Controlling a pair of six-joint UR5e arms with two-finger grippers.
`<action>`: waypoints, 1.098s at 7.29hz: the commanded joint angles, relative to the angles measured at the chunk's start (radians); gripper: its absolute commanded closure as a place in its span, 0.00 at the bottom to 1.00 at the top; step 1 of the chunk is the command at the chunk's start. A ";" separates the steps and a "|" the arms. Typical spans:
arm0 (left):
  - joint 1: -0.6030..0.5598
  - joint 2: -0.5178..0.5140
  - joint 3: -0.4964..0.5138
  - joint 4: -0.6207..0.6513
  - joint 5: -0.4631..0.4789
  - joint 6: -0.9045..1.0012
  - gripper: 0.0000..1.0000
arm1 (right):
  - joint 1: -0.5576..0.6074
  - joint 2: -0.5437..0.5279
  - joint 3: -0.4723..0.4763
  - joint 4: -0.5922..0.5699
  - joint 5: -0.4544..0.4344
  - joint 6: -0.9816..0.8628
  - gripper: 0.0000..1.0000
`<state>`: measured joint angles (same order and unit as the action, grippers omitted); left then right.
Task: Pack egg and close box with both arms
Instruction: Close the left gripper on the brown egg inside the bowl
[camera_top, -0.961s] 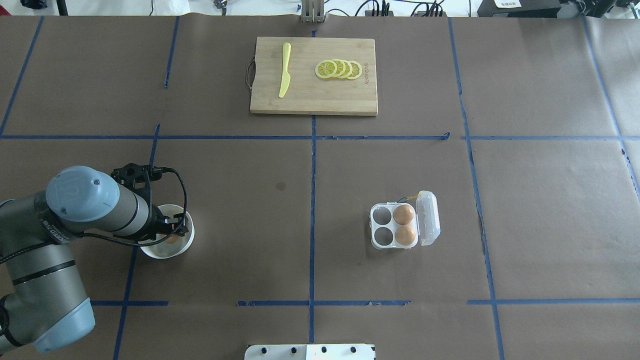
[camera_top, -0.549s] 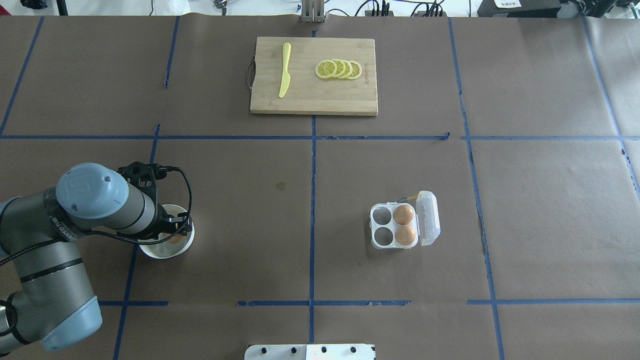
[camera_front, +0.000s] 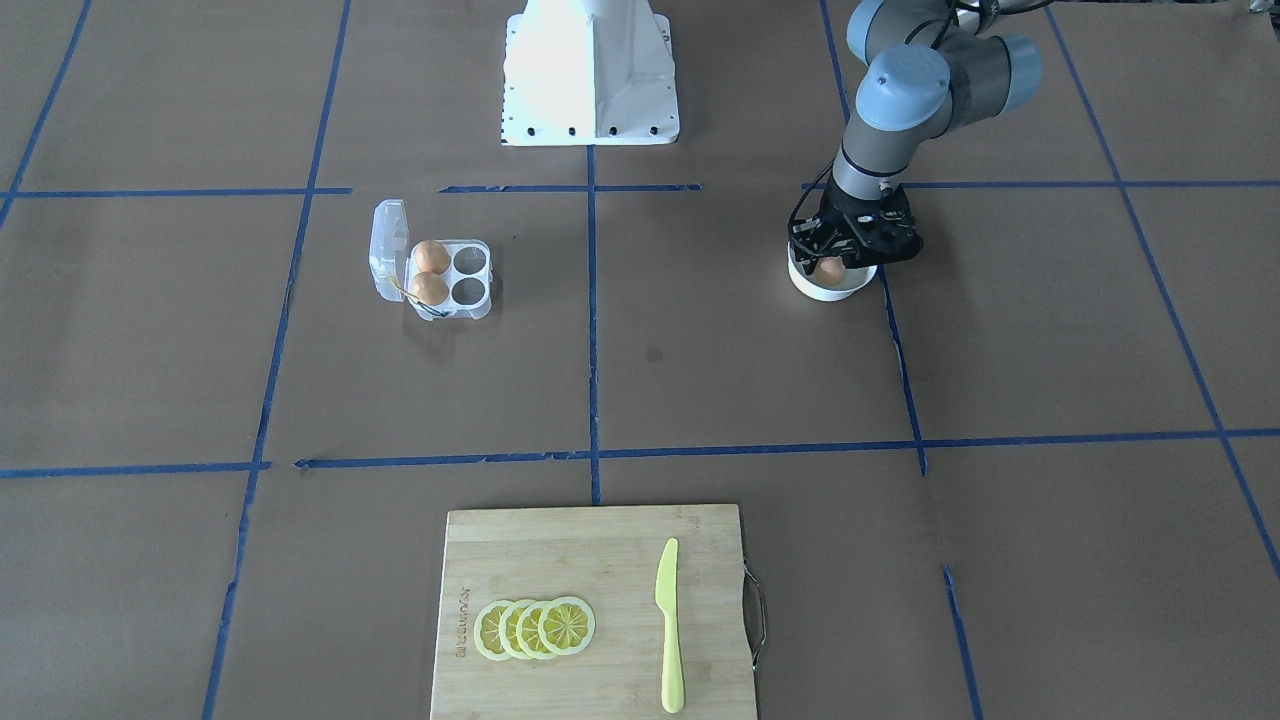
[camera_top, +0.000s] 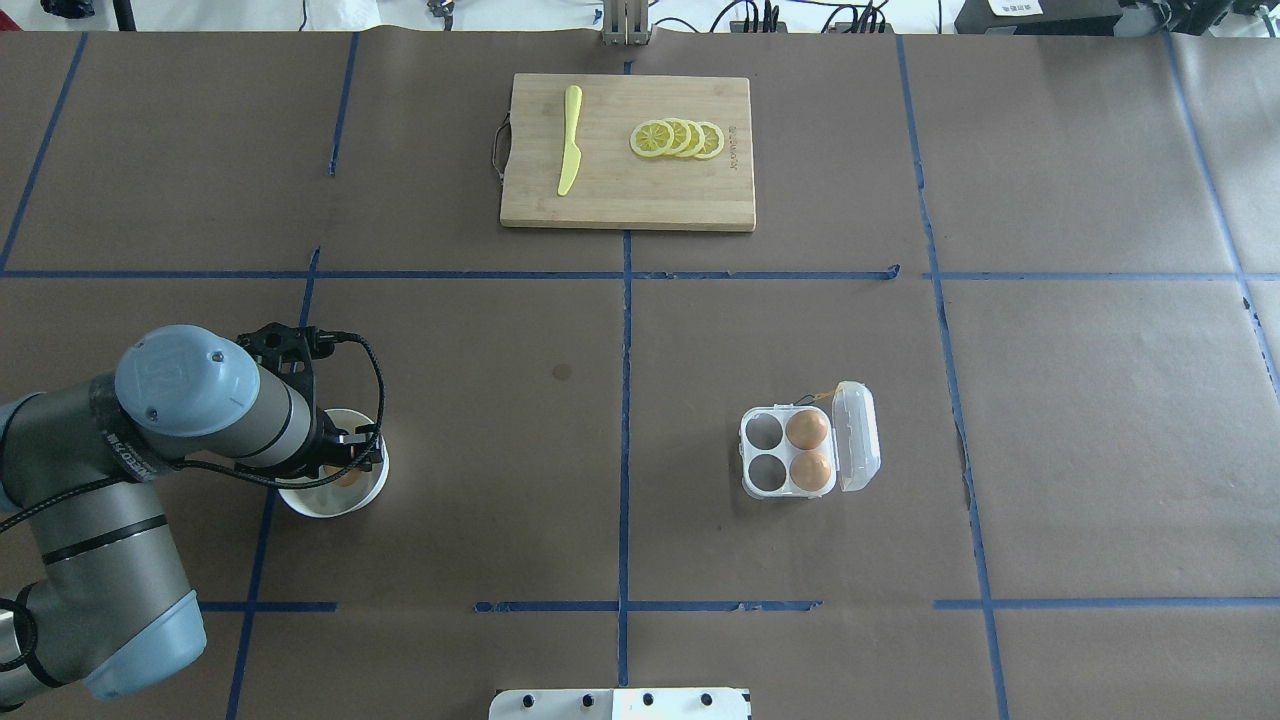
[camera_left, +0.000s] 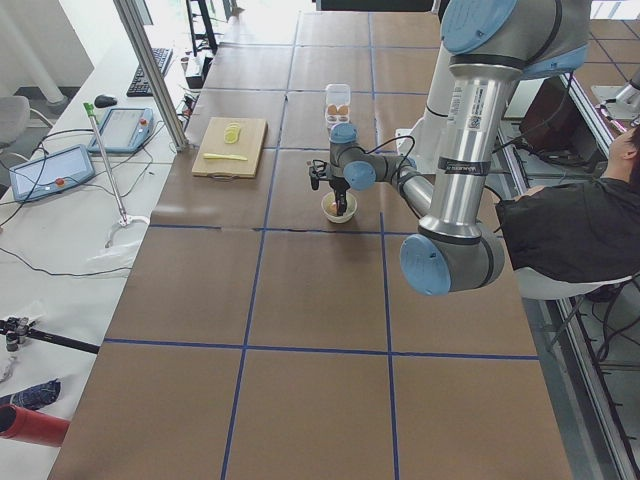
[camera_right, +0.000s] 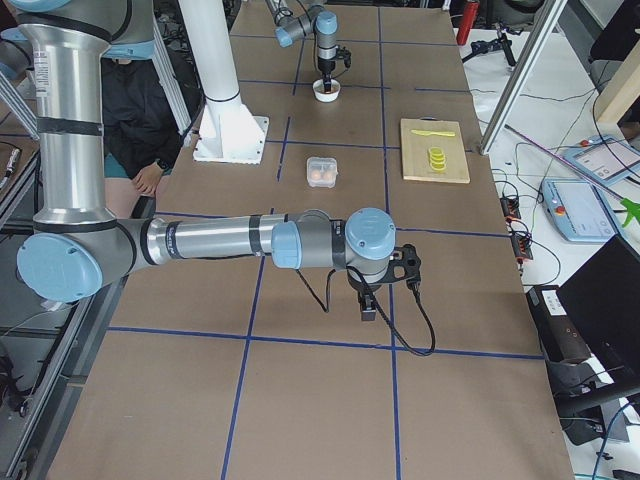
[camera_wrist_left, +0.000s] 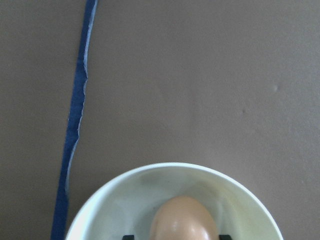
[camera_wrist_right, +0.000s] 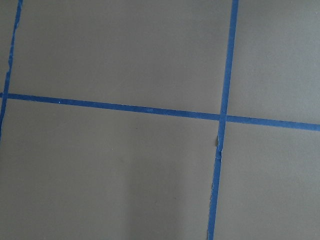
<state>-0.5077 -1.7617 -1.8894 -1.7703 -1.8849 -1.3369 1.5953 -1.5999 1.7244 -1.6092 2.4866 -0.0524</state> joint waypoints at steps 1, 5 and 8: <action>-0.003 0.002 -0.003 0.000 0.027 0.001 0.93 | 0.000 0.000 0.003 0.000 0.000 0.000 0.00; -0.020 0.052 -0.130 0.018 0.056 -0.005 1.00 | 0.000 0.002 0.000 0.000 0.000 0.000 0.00; -0.018 0.053 -0.272 0.193 0.058 -0.005 1.00 | 0.000 0.002 0.000 0.000 0.002 0.000 0.00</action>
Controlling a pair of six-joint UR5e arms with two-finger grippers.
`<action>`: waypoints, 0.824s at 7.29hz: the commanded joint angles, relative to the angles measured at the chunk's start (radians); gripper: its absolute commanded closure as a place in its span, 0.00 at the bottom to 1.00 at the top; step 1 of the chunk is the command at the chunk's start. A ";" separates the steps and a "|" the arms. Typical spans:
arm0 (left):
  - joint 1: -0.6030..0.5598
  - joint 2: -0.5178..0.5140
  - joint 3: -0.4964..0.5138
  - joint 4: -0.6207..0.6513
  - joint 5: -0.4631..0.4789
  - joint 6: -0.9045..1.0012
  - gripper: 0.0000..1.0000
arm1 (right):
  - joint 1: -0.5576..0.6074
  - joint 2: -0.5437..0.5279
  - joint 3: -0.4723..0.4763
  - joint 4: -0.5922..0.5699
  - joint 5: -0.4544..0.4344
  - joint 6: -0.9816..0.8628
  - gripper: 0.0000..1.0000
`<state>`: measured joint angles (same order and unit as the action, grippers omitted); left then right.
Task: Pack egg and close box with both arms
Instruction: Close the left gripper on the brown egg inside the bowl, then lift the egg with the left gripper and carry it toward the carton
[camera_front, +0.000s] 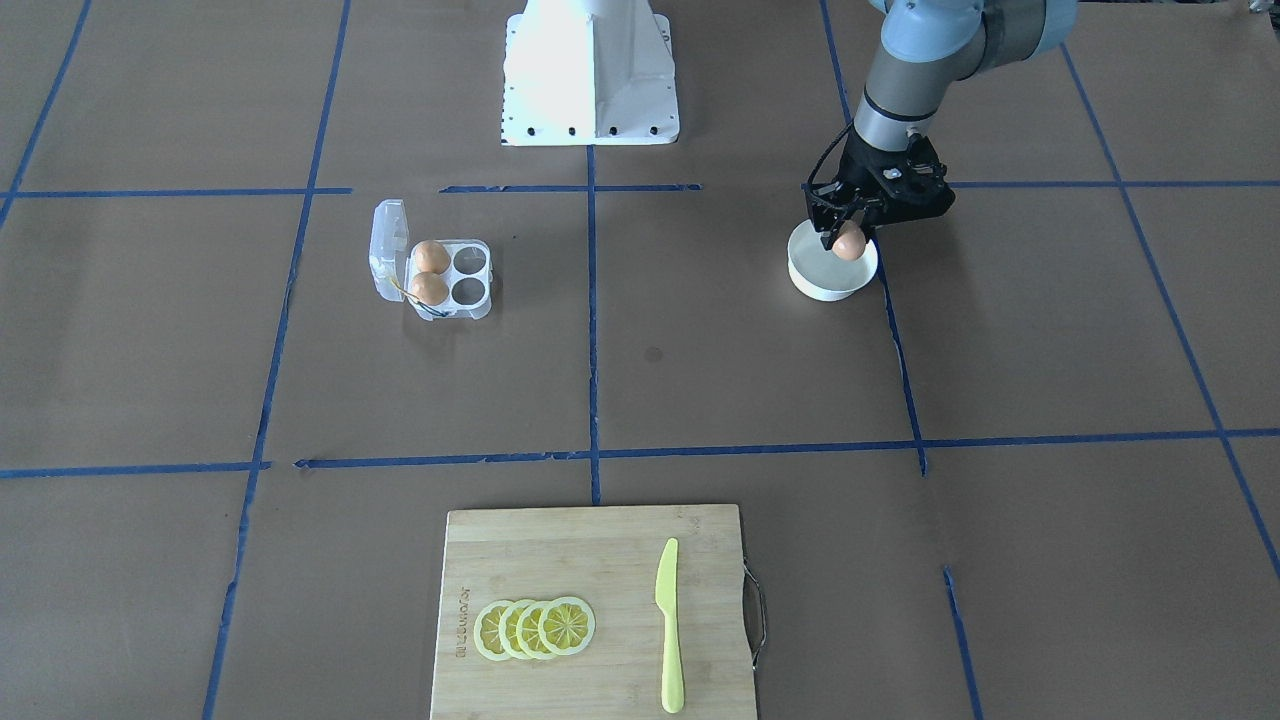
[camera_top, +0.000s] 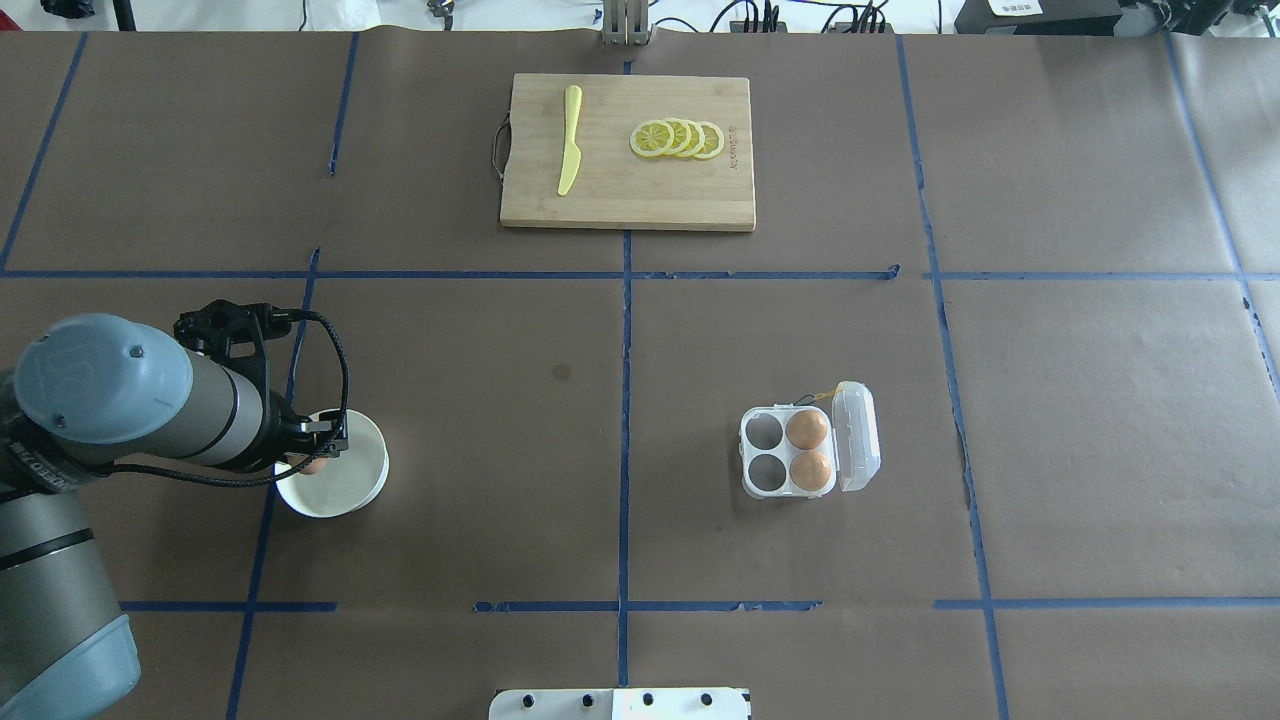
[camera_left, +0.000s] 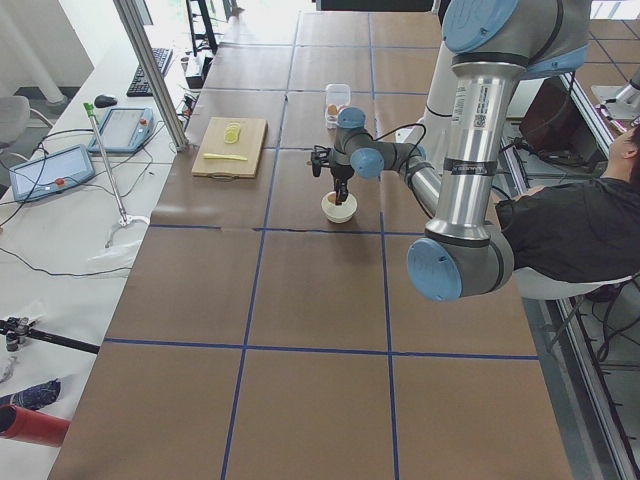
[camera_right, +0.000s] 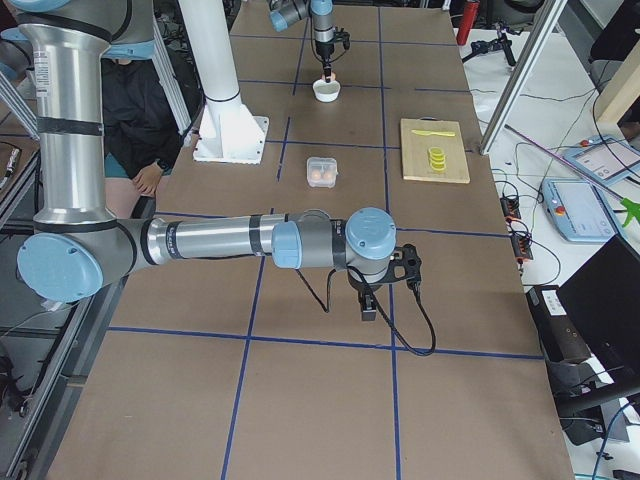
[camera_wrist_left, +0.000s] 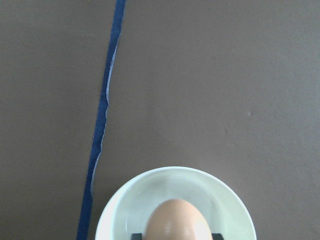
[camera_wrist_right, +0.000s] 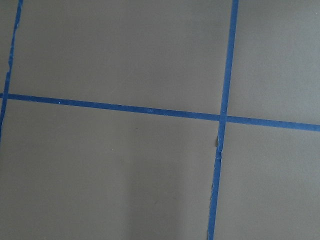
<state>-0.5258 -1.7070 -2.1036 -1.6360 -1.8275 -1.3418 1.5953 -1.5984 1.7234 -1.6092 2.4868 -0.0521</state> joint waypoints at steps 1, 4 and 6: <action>0.001 -0.047 -0.049 0.059 0.010 -0.003 1.00 | 0.000 0.000 0.001 0.000 0.000 0.000 0.00; 0.013 -0.358 0.042 0.045 0.083 -0.043 1.00 | 0.000 0.000 0.001 0.000 0.000 0.000 0.00; 0.058 -0.404 0.204 -0.327 0.190 -0.045 1.00 | 0.000 0.000 0.001 0.000 0.001 0.000 0.00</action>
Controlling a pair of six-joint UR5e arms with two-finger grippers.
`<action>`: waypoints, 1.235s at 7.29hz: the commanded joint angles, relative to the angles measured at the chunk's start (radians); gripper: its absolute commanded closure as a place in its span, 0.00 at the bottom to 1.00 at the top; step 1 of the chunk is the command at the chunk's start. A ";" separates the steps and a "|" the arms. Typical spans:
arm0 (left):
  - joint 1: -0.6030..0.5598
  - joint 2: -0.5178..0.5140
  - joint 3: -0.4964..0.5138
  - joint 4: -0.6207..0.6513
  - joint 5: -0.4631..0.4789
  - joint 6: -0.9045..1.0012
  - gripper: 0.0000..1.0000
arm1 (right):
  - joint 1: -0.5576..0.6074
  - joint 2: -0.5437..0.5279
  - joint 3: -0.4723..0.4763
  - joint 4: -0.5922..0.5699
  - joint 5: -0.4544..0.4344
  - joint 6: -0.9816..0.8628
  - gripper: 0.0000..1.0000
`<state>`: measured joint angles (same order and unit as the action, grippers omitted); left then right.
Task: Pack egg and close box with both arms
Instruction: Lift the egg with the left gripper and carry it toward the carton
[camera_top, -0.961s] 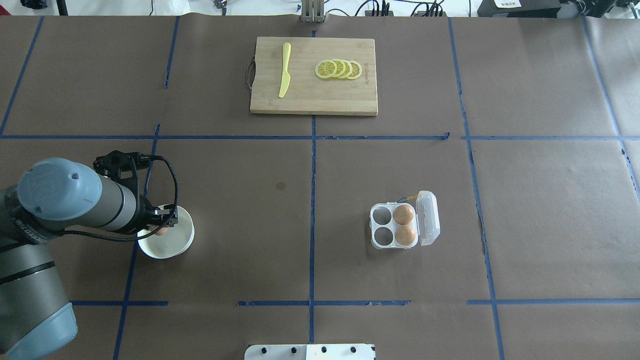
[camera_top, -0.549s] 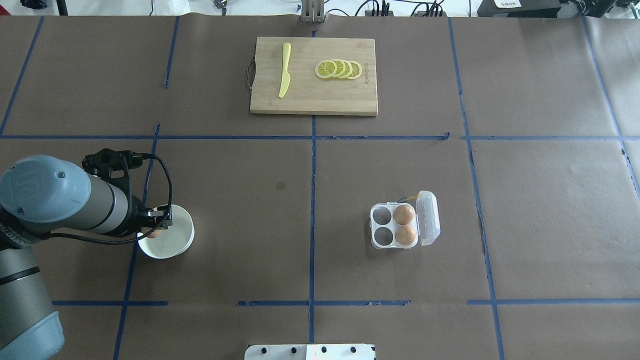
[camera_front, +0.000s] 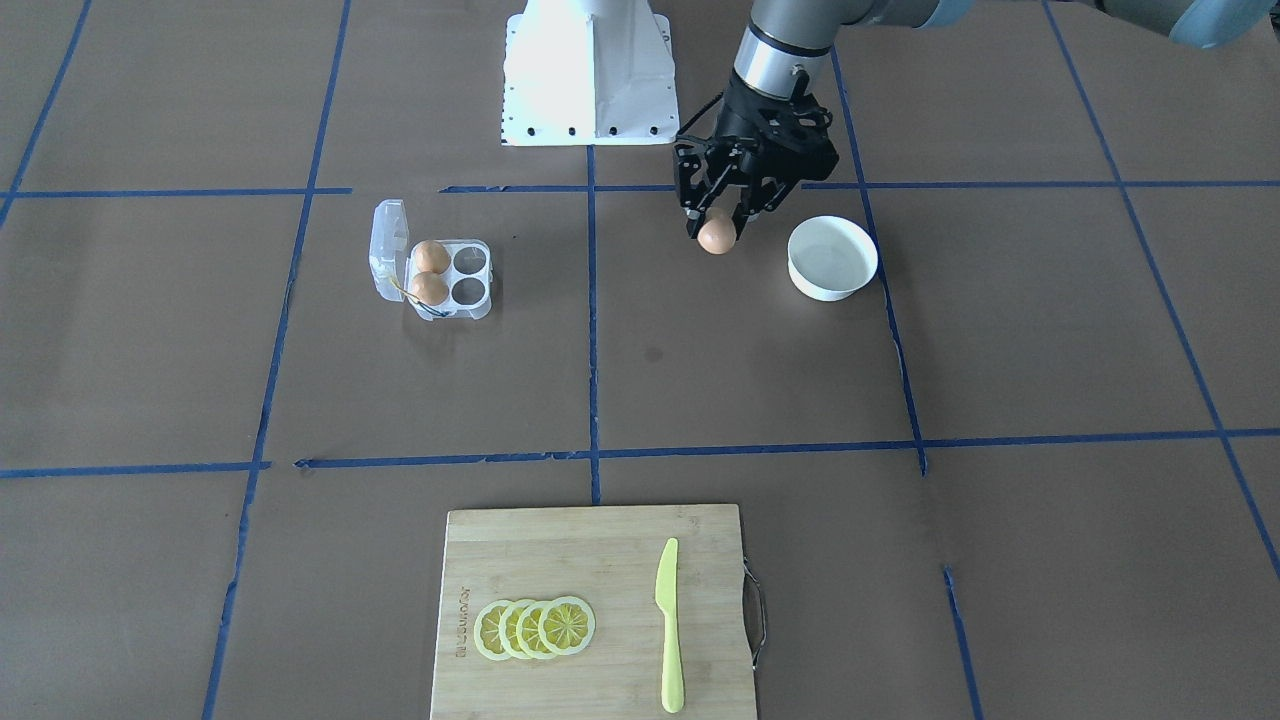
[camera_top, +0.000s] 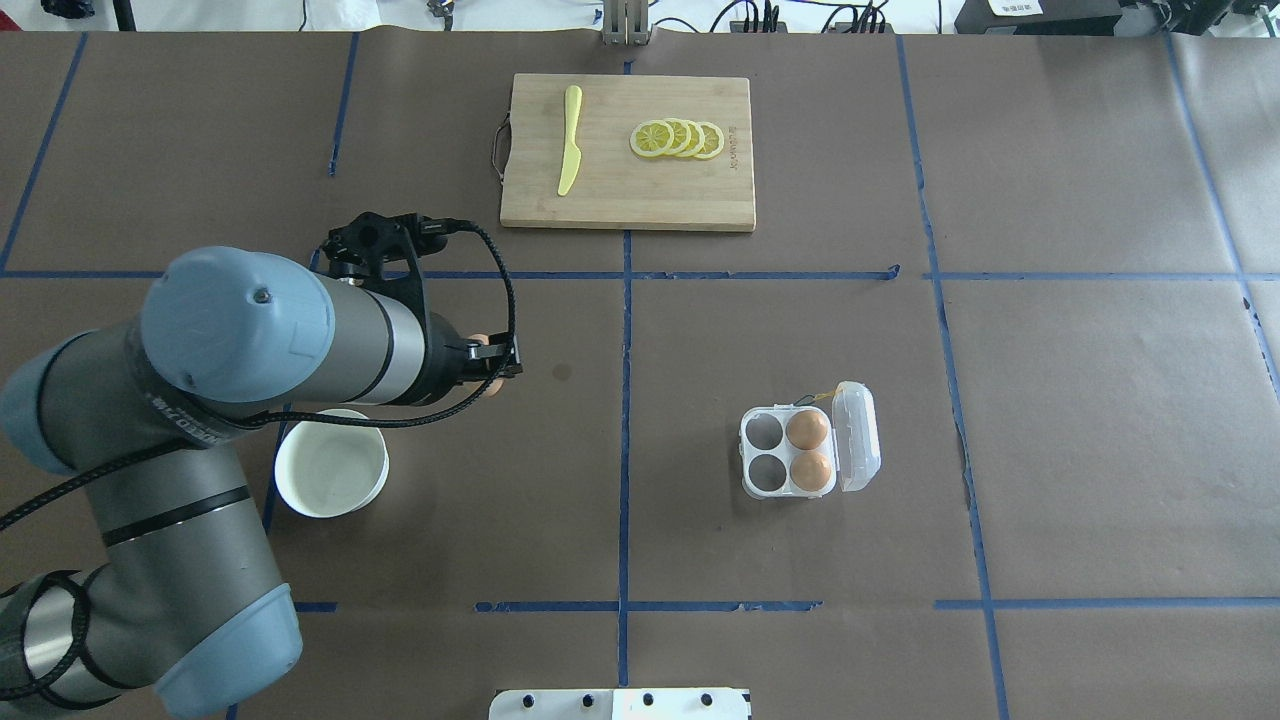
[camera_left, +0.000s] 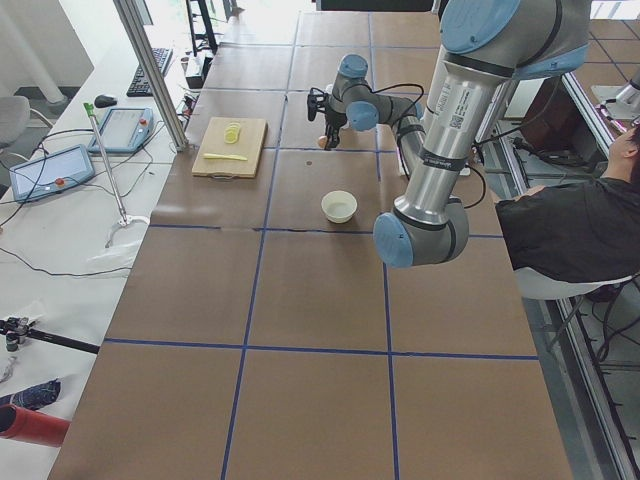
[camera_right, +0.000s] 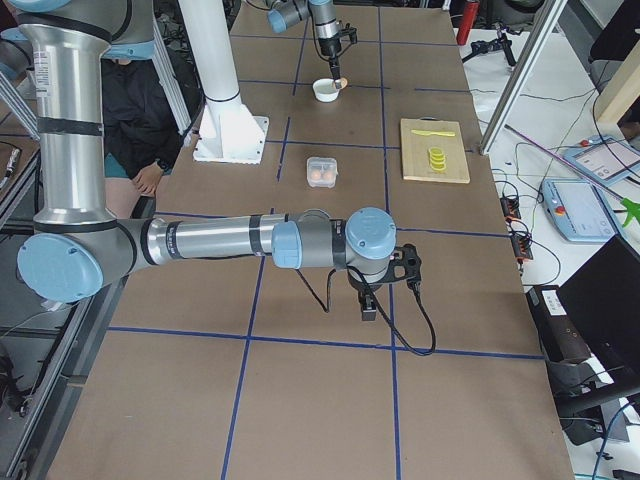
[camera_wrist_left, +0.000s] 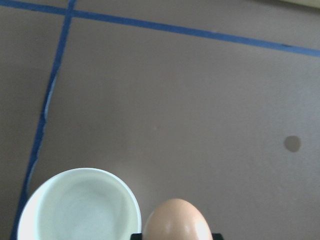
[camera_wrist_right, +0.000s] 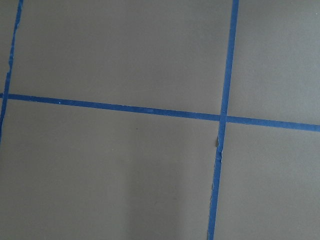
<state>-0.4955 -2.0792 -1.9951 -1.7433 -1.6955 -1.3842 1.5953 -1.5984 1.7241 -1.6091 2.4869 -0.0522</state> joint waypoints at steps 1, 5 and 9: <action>0.073 -0.053 0.195 -0.392 0.106 -0.001 1.00 | 0.000 0.000 -0.001 0.000 0.001 0.000 0.00; 0.162 -0.293 0.594 -0.772 0.142 0.042 1.00 | 0.000 0.000 0.005 -0.002 0.003 0.000 0.00; 0.173 -0.358 0.702 -0.841 0.142 0.177 1.00 | 0.000 0.000 -0.004 -0.002 0.003 0.000 0.00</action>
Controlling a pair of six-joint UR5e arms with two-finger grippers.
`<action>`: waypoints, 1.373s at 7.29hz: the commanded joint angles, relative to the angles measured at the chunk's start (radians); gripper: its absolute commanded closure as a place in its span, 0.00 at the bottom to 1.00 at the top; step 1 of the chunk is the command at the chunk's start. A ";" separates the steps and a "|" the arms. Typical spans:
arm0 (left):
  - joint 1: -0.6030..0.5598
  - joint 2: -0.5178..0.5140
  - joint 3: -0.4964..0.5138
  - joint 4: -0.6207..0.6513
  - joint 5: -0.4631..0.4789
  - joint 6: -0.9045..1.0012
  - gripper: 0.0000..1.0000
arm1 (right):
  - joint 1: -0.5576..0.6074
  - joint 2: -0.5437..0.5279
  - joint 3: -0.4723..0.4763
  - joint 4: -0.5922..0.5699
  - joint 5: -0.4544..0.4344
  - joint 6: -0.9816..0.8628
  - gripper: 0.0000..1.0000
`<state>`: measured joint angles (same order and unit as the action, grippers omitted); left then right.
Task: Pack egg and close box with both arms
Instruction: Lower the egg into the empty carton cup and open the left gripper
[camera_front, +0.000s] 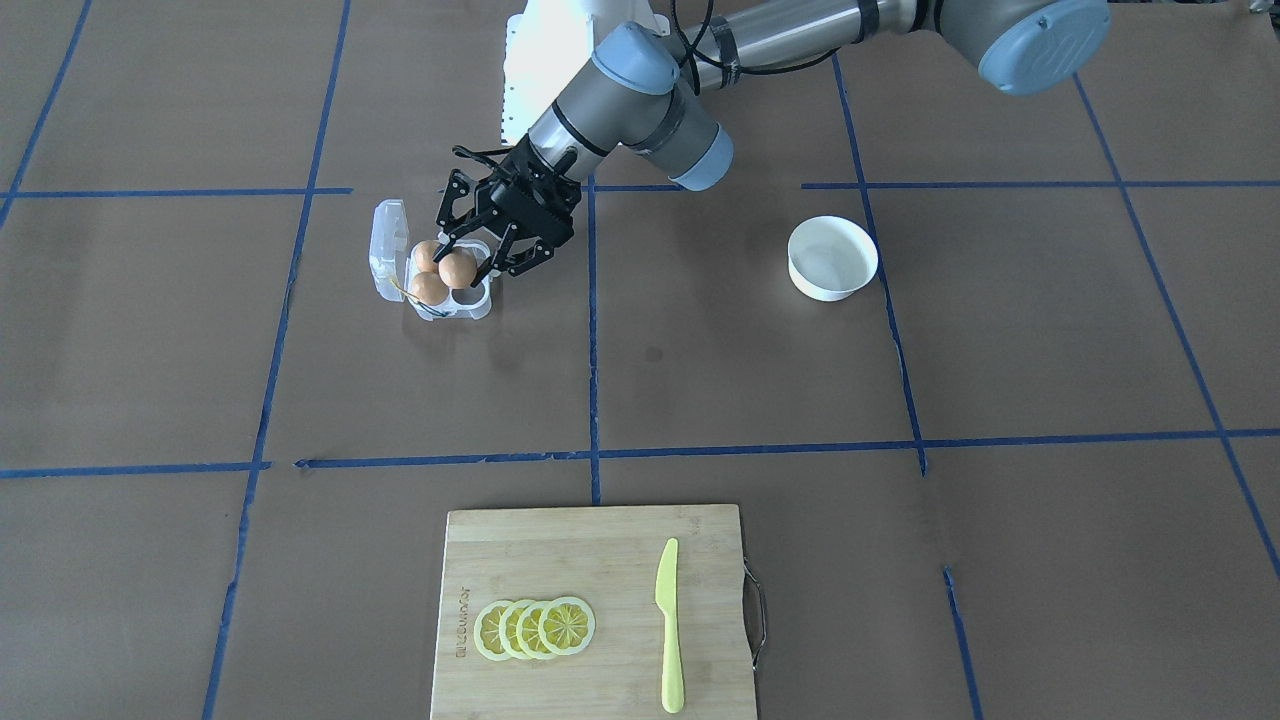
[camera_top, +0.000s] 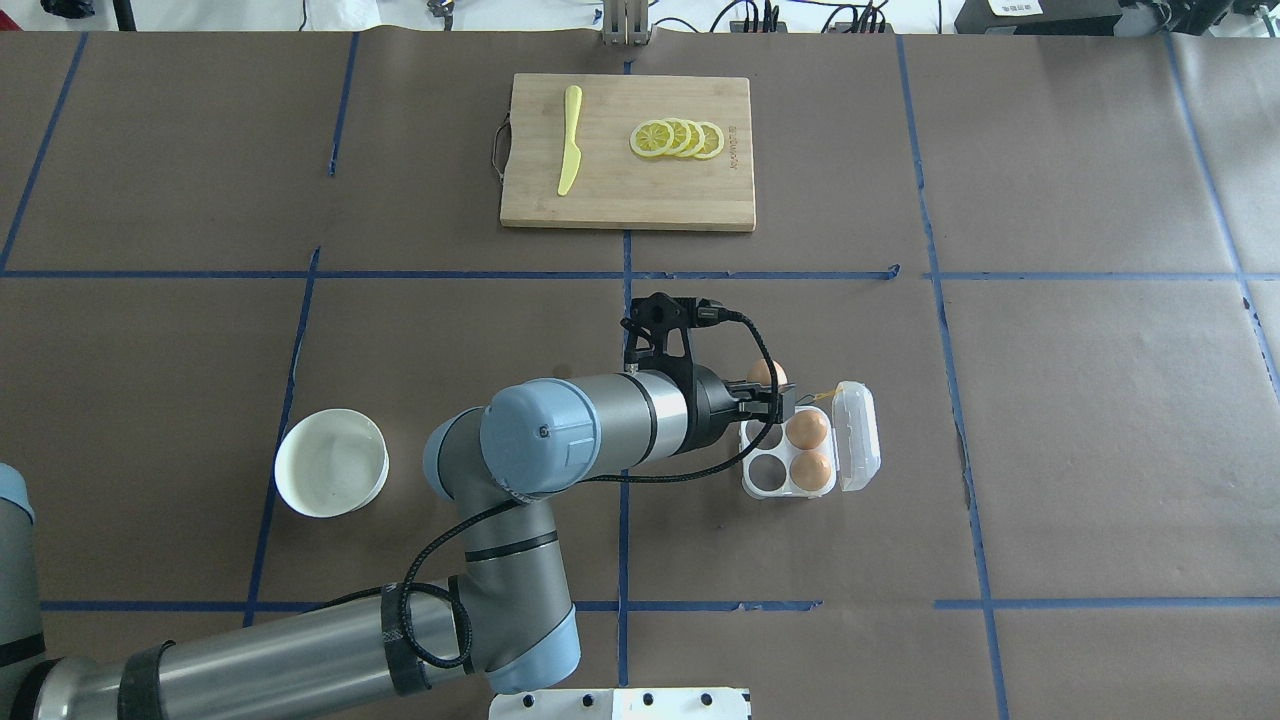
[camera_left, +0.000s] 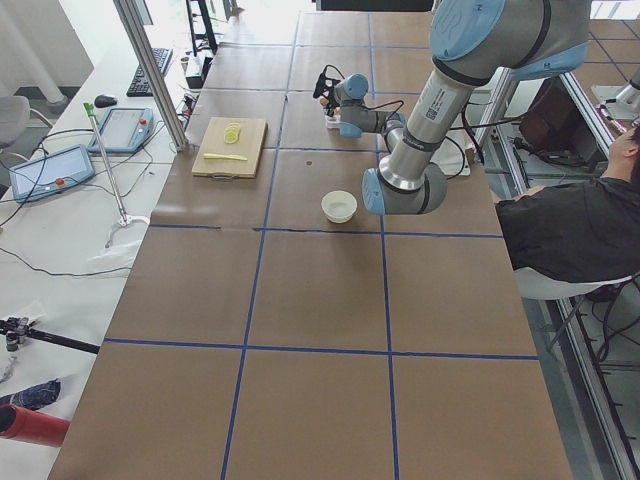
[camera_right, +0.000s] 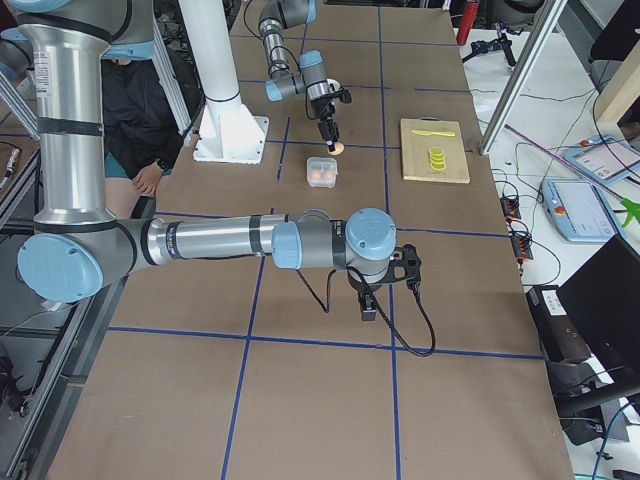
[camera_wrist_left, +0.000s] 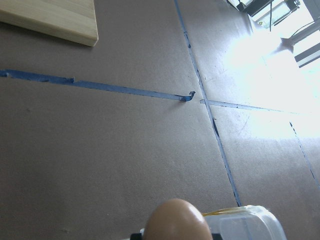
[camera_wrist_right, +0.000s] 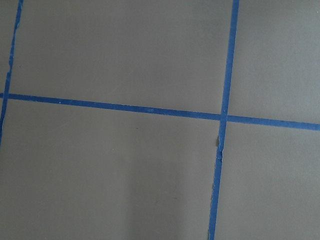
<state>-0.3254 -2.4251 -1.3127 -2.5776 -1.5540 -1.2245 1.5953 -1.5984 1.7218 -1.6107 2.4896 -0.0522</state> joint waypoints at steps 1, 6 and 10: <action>0.008 -0.014 0.033 -0.007 0.000 0.019 1.00 | 0.000 0.000 -0.004 0.000 0.000 0.000 0.00; 0.023 -0.014 0.066 -0.007 -0.003 0.017 0.63 | 0.000 0.000 -0.004 0.000 0.000 0.000 0.00; 0.011 -0.009 0.015 -0.003 -0.015 0.017 0.00 | 0.000 0.001 0.004 0.000 0.000 0.000 0.00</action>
<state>-0.3018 -2.4359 -1.2695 -2.5825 -1.5611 -1.2072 1.5953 -1.5980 1.7222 -1.6107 2.4897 -0.0522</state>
